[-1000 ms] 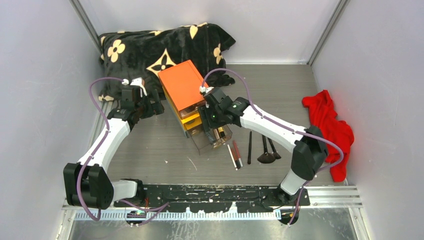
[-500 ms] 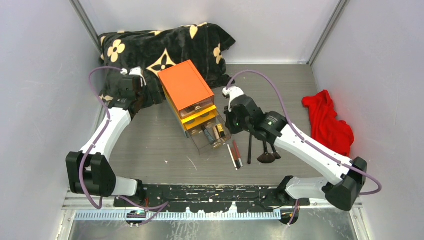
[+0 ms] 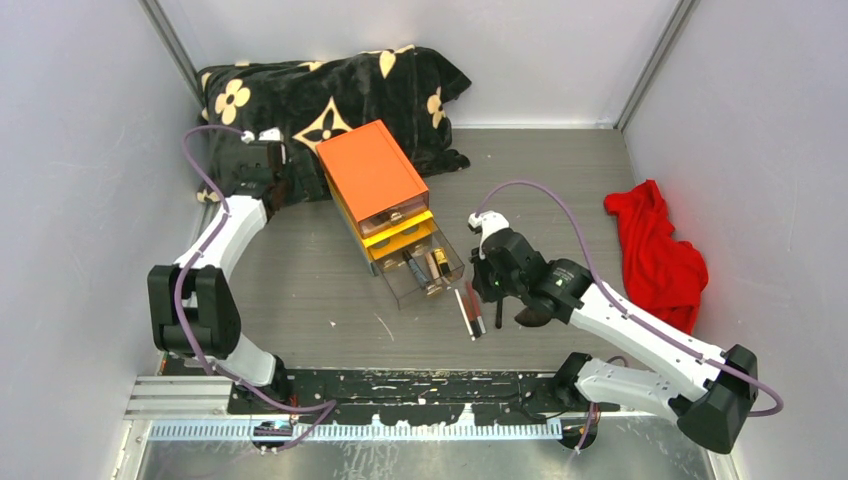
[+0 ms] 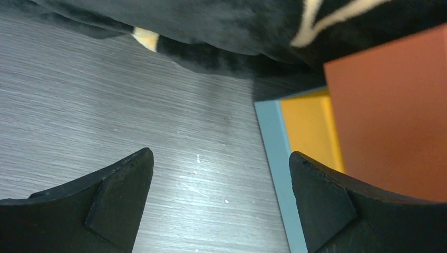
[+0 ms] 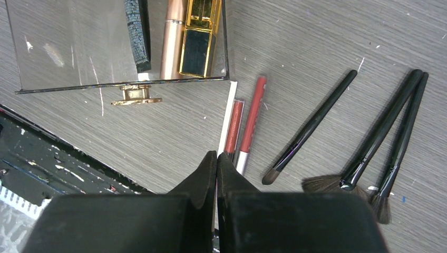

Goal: Organize the makeup
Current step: Close the drawer in the storage box.

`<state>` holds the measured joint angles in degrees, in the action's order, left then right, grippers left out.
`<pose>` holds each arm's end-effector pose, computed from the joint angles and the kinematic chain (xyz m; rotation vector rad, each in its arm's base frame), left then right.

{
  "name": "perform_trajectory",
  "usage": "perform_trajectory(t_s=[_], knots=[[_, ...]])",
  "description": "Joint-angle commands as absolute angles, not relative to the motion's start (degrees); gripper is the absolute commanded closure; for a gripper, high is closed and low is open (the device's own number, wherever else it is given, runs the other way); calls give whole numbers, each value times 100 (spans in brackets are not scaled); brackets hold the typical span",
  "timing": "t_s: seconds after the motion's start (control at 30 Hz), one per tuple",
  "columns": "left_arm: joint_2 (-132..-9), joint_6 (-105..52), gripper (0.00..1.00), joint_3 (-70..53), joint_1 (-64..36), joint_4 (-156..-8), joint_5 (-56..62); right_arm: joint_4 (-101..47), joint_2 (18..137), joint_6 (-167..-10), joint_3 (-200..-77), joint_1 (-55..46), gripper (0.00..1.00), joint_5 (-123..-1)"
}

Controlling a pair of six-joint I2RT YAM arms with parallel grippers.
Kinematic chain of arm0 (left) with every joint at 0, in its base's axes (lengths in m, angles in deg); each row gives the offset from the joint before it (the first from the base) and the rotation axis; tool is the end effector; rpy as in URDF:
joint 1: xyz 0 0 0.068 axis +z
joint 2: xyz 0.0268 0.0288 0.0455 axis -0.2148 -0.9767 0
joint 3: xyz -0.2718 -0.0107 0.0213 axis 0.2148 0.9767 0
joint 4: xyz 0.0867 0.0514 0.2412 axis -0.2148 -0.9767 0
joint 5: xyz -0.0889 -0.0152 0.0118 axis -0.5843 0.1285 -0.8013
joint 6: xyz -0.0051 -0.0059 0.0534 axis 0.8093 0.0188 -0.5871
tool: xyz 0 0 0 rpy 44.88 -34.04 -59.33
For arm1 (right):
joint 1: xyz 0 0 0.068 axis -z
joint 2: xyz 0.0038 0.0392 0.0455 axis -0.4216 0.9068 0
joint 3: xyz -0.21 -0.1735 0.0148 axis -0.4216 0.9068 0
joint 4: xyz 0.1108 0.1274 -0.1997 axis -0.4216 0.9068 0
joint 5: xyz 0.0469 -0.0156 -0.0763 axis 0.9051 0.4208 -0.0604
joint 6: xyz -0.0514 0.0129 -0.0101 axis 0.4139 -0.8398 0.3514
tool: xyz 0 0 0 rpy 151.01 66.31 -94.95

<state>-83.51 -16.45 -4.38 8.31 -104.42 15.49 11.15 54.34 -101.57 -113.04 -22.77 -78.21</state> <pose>0.3450 -0.0220 0.2797 -0.3871 2.2429 -0.1492 0.1420 0.1480 0.2858 -0.5028 2.3409 0.3853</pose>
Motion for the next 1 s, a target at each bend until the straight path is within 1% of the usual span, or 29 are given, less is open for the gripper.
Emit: perform_trajectory(t_s=[0.0, 0.4, 0.5, 0.7, 0.87, 0.97], knots=[[-8449, -1640, 0, -772, 1134, -10084, 1413, 661, 5439, -10291, -11206, -2308, 97, -7691], [-8654, -1606, 0, -702, 1151, -9665, 1345, -155, 6175, -10201, -11158, -2306, 99, -7410], [-8720, -1549, 0, -918, 1152, -9674, 1279, -239, 6336, -10174, -11214, -2305, 99, -7375], [-8164, -1525, 0, -1564, 1150, -10000, 1346, -402, 6514, -10175, -11147, -2310, 99, -7285], [-7972, -1304, 0, -2047, 1098, -10255, 875, -498, 6658, -10190, -11073, -2305, 99, -7156], [-7956, -1253, 0, -2099, 845, -10288, 696, -516, 6619, -10187, -11059, -2305, 99, -7194]])
